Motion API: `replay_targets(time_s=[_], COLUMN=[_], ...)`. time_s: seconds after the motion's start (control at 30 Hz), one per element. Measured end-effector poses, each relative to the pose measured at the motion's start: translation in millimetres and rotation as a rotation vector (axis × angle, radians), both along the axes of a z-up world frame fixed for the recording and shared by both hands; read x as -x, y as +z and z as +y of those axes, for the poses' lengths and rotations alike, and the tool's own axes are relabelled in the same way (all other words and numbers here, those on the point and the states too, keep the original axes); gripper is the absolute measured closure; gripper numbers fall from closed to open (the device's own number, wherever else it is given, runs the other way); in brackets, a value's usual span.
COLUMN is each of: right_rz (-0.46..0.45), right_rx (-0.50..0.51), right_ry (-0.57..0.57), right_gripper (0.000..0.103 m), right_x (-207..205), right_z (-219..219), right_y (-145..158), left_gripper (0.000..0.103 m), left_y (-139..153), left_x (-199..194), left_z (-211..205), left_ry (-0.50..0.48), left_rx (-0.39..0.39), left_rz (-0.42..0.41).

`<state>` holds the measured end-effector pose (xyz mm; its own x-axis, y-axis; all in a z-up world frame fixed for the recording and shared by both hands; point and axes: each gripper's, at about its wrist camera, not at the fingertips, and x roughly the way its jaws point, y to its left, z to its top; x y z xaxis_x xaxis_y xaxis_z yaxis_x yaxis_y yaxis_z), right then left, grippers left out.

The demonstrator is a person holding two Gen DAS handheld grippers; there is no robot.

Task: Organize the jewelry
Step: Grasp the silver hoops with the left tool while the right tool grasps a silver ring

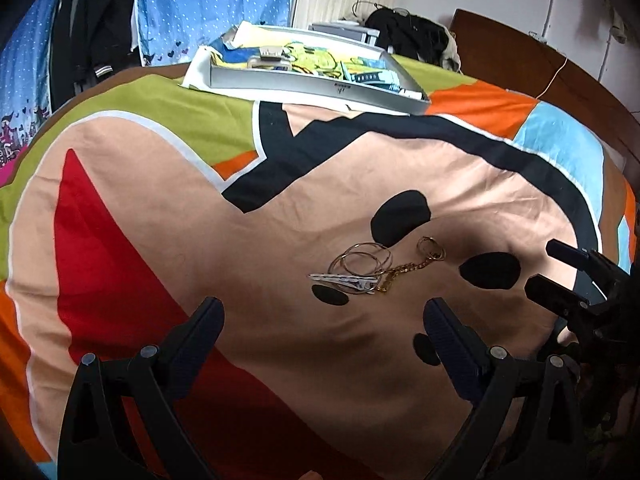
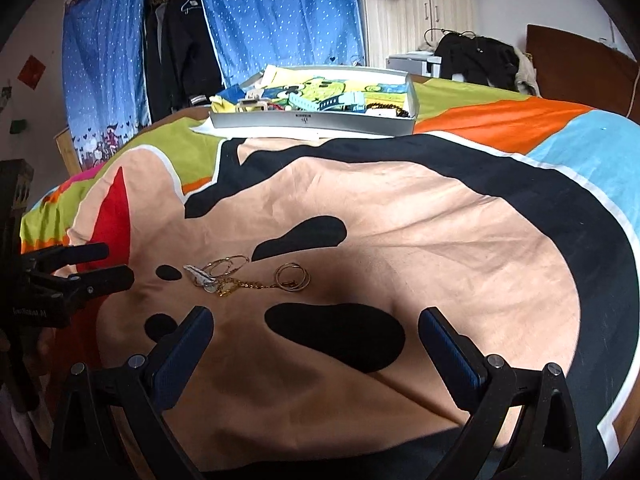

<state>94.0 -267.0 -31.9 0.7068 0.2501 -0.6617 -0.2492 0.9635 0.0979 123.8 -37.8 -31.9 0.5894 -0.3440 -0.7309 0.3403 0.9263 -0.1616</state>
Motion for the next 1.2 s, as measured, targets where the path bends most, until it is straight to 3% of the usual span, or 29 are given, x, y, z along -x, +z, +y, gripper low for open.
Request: replay_targets(time_s=[0.67, 0.73, 0.87, 1.03, 1.2], right_rz=[0.053, 0.064, 0.091, 0.126, 0.154], right_rx=[0.016, 0.013, 0.015, 0.027, 0.032], right_ry=[0.073, 0.092, 0.129, 0.173, 0.191], right_gripper=[0.001, 0.013, 0.027, 0.042, 0.045], right_x=[-49.6, -54.5, -61.9, -69.7, -78.6], right_z=[-0.8, 1.3, 6.4, 13.3, 17.3], right_y=[-16.3, -18.5, -24.2, -31.3, -37.3], left_gripper=[0.006, 0.006, 0.011, 0.038, 0.041], left_y=[-23.7, -26.2, -32.3, -42.6, -47.3], left_x=[-66.9, -71.7, -83.6, -95.1, -100.7], left_z=[-29.0, -31.1, -35.4, -40.2, -41.2], left_ry=[-0.141, -0.150, -0.182, -0.214, -0.245], left_rx=[0.020, 0.019, 0.037, 0.047, 0.056], left_rz=[0.146, 0.154, 0.189, 0.252, 0.289])
